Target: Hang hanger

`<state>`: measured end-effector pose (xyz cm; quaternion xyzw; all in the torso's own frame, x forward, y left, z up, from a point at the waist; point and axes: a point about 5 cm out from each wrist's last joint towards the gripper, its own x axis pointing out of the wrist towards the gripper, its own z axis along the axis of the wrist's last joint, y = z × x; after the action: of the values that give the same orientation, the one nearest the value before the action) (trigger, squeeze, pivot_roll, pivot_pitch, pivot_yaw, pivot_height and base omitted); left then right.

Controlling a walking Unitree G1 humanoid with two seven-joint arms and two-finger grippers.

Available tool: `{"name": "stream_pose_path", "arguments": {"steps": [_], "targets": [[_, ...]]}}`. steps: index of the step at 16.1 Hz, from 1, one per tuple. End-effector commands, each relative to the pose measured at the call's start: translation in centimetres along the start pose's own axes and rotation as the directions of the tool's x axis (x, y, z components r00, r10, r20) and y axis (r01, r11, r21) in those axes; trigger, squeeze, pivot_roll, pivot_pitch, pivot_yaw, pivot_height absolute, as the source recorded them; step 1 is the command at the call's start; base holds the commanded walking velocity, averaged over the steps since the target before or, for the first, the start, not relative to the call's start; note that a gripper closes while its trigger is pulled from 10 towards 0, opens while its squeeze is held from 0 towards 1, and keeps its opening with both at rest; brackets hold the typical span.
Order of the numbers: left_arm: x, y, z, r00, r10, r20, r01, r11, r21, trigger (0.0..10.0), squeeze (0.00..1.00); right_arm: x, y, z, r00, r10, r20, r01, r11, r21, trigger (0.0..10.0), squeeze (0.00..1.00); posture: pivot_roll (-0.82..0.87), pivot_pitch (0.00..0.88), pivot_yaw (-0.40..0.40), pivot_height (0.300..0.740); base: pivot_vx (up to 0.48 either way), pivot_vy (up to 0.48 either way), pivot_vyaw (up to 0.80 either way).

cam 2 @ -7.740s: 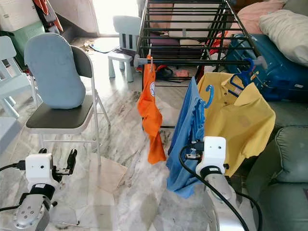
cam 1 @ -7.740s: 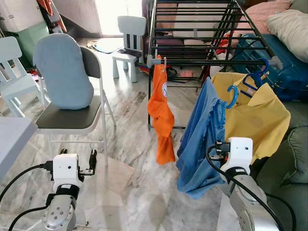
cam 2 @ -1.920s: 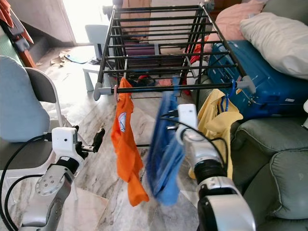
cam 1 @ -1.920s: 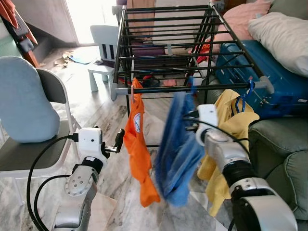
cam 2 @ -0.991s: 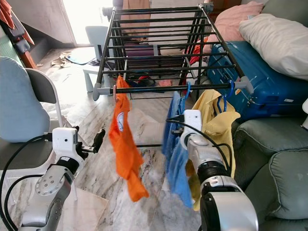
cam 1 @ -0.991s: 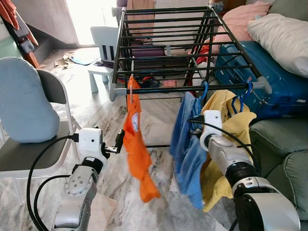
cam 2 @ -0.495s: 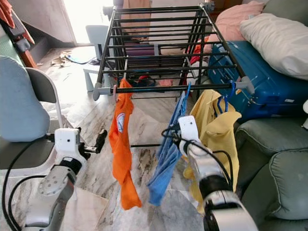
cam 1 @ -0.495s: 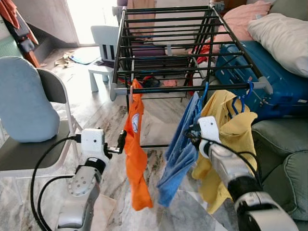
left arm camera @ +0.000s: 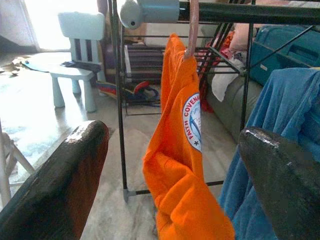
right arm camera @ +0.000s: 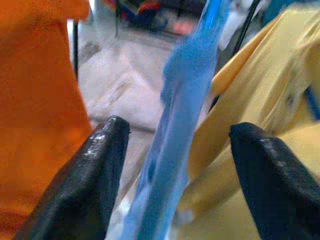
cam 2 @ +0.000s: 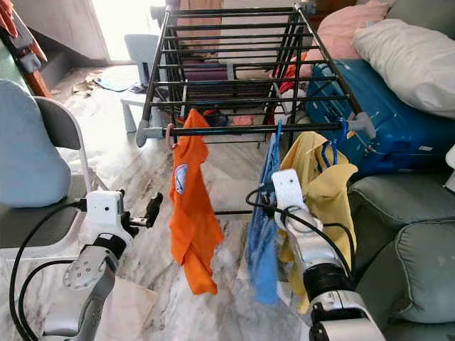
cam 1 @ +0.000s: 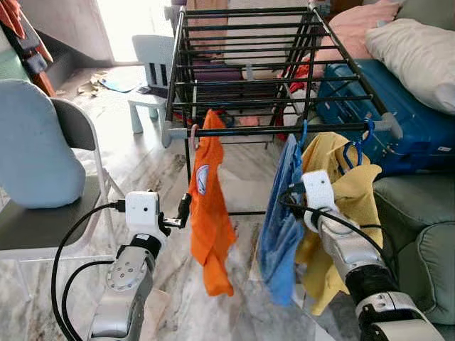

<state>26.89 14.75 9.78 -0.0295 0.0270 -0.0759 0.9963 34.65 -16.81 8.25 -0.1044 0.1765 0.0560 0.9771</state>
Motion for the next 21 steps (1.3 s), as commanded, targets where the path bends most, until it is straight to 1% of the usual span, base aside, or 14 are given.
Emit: {"name": "stream_pose_path", "arguments": {"steps": [1,3,4,5,6,8,10,12,14,17,19,21], "targets": [[-0.2,-0.1,0.8,0.999,-0.014,0.031,0.013,1.0,0.012,10.0,0.0,-0.4,-0.5,1.2,0.996,-0.044,0.072,0.044,0.999,-0.006,10.0,1.0,-0.12,0.031,-0.015,0.74,0.0,0.0,0.0],[-0.5,0.3,0.7,1.0,0.018,0.013,-0.018,1.0,0.025,10.0,0.0,-1.6,-1.0,1.8,0.986,-0.089,0.138,0.087,0.996,0.021,10.0,1.0,-0.12,0.027,-0.018,0.74,0.0,0.0,0.0],[-0.7,0.6,0.5,1.0,0.023,0.009,-0.023,0.999,0.032,10.0,0.0,-2.2,-1.0,1.9,0.981,-0.095,0.169,0.09,0.995,0.034,10.0,1.0,-0.12,0.025,-0.02,0.74,0.0,0.0,0.0],[-1.0,1.3,0.2,0.999,0.048,-0.002,-0.048,0.998,0.042,10.0,0.0,-3.4,-0.6,2.1,0.973,-0.08,0.217,0.071,0.996,0.049,10.0,1.0,-0.12,0.023,-0.02,0.74,0.0,0.0,0.0],[-1.2,1.8,0.3,0.998,0.059,0.004,-0.059,0.997,0.054,10.0,0.0,-4.4,-0.3,2.1,0.967,-0.064,0.246,0.051,0.997,0.061,10.0,1.0,-0.13,0.023,-0.018,0.74,0.0,0.0,0.0],[-1.7,2.4,0.7,0.997,0.081,0.011,-0.081,0.994,0.073,10.0,0.0,-6.2,0.3,2.2,0.953,-0.026,0.301,-0.004,0.995,0.097,10.0,1.0,-0.13,0.02,-0.017,0.74,0.0,0.0,0.0],[-2.3,2.5,0.9,0.996,0.09,0.012,-0.091,0.992,0.09,10.0,0.0,-7.2,0.7,1.7,0.95,-0.004,0.312,-0.039,0.991,0.132,10.0,1.0,-0.12,0.017,-0.014,0.74,0.0,0.0,0.0],[-2.7,2.4,0.5,0.995,0.103,-0.011,-0.102,0.99,0.098,10.0,0.0,-8.0,1.4,0.9,0.958,0.036,0.284,-0.082,0.985,0.155,10.0,1.0,-0.12,0.015,-0.015,0.74,0.0,0.0,0.0],[-2.6,2.3,0.5,0.994,0.108,-0.012,-0.106,0.99,0.095,10.0,0.0,-8.0,2.0,1.3,0.955,0.06,0.29,-0.109,0.982,0.155,10.0,1.0,-0.12,0.01,-0.018,0.74,0.0,0.0,0.0],[-2.3,2.3,0.7,0.993,0.115,-0.008,-0.114,0.989,0.091,10.0,0.0,-7.9,2.2,1.6,0.952,0.083,0.295,-0.133,0.979,0.153,10.0,1.0,-0.12,0.009,-0.021,0.74,0.0,0.0,0.0],[-2.4,2.3,0.7,0.993,0.119,-0.011,-0.118,0.989,0.088,10.0,0.0,-8.1,2.5,1.5,0.951,0.098,0.292,-0.148,0.976,0.158,10.0,1.0,-0.12,0.012,-0.019,0.74,0.0,0.0,0.0],[-2.4,2.2,0.6,0.993,0.119,-0.016,-0.117,0.989,0.088,10.0,0.0,-8.3,2.7,1.4,0.953,0.102,0.285,-0.155,0.973,0.17,10.0,1.0,-0.12,0.015,-0.015,0.74,-0.27,0.0,0.0]]}}
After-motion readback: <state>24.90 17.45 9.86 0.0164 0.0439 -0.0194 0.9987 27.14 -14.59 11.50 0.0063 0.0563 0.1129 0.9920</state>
